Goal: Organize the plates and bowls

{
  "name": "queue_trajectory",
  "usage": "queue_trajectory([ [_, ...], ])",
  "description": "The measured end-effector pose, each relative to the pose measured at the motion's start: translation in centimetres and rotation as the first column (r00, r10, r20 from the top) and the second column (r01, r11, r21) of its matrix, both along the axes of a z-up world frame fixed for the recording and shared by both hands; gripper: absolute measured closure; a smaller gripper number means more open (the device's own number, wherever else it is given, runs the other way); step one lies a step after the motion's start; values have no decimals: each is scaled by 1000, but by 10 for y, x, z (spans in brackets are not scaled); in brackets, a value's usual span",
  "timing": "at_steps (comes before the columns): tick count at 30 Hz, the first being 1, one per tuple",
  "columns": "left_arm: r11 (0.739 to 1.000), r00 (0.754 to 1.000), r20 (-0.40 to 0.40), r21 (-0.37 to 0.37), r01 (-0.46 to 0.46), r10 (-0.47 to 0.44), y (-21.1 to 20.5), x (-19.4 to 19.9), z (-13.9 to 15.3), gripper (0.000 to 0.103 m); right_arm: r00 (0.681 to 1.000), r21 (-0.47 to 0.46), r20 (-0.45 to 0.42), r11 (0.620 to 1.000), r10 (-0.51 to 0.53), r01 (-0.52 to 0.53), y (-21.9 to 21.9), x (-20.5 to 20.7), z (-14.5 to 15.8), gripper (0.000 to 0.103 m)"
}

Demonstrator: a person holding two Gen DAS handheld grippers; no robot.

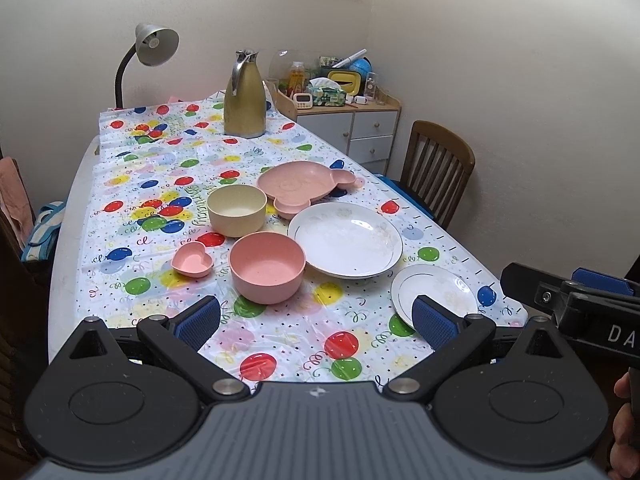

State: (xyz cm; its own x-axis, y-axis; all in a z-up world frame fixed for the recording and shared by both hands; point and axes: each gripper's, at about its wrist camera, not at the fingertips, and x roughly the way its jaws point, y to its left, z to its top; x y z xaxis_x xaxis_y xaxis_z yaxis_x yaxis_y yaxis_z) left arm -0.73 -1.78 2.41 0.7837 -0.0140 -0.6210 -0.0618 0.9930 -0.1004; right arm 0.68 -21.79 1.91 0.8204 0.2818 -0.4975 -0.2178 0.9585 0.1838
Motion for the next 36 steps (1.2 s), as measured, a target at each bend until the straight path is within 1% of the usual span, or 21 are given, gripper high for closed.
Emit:
queue_trajectory([
  [12,1000,1000,3,-3,-3,3,1,0,0,0,1000,2,0,1000,6,-6,0,-3,1,4],
  [18,1000,1000,-8,-5,-25,25,0,6,-1,0,1000,0,-3,1000,21,-21,3,-1,1,4],
  [21,999,999,-5,-12,-45,45,2,13,-1,0,999,-4,-4,999,36,-36,3,8,2,4],
  [23,998,998,-6,-18,-64,64,3,18,-2,0,999,-3,-6,999,48,-48,2,14,2,4],
  [30,989,988,-57,-32,-143,141,3,53,-14,0,991,3,-37,992,125,-125,0,53,-3,4],
  [34,977,973,-122,-59,-205,197,3,85,-28,0,979,-1,-76,982,189,-189,-1,86,-13,4],
  [36,968,959,-165,-69,-243,229,2,102,-38,0,971,2,-104,976,216,-217,-3,107,-19,4],
])
